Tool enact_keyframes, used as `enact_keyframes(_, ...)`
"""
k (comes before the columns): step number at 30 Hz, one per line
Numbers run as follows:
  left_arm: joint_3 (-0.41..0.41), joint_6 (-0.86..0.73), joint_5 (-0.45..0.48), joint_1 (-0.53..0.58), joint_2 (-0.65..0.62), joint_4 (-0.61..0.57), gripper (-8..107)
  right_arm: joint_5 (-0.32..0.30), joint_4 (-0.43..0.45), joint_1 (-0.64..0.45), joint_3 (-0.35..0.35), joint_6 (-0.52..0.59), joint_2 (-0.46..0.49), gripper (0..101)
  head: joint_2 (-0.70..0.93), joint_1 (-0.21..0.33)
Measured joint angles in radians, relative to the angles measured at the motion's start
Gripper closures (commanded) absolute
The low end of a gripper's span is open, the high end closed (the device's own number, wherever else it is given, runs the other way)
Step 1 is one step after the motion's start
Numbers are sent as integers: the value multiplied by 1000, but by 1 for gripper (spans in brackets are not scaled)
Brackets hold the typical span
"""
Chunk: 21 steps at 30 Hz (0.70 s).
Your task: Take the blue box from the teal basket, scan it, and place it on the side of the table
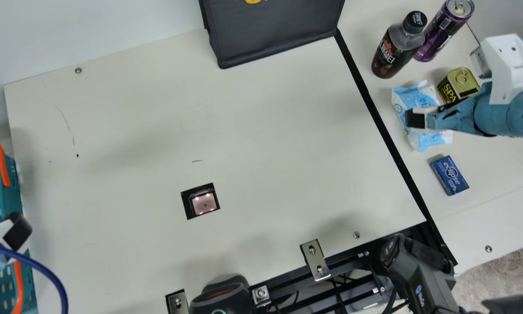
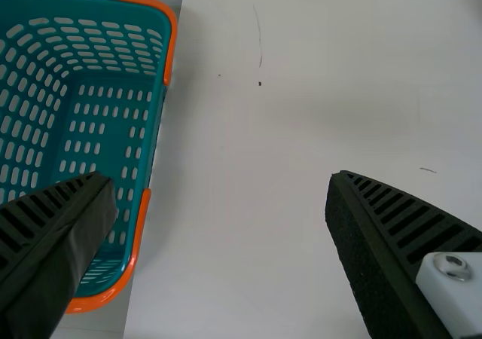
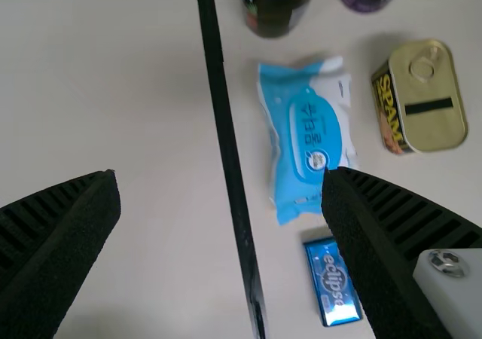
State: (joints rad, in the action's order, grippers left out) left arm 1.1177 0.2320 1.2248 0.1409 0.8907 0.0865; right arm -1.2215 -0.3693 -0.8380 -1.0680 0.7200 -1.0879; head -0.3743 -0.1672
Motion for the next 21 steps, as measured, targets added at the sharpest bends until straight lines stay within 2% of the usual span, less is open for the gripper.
enact_keyframes(5,0,0,0,0,0,0,9,3,13,110,-58,-139,50,6,0,-2)
enact_keyframes(11,0,0,0,0,0,0,9,33,71,279,-97,-330,94,6,0,0)
enact_keyframes(21,0,0,0,0,0,0,9,87,228,616,-148,-668,125,6,0,0)
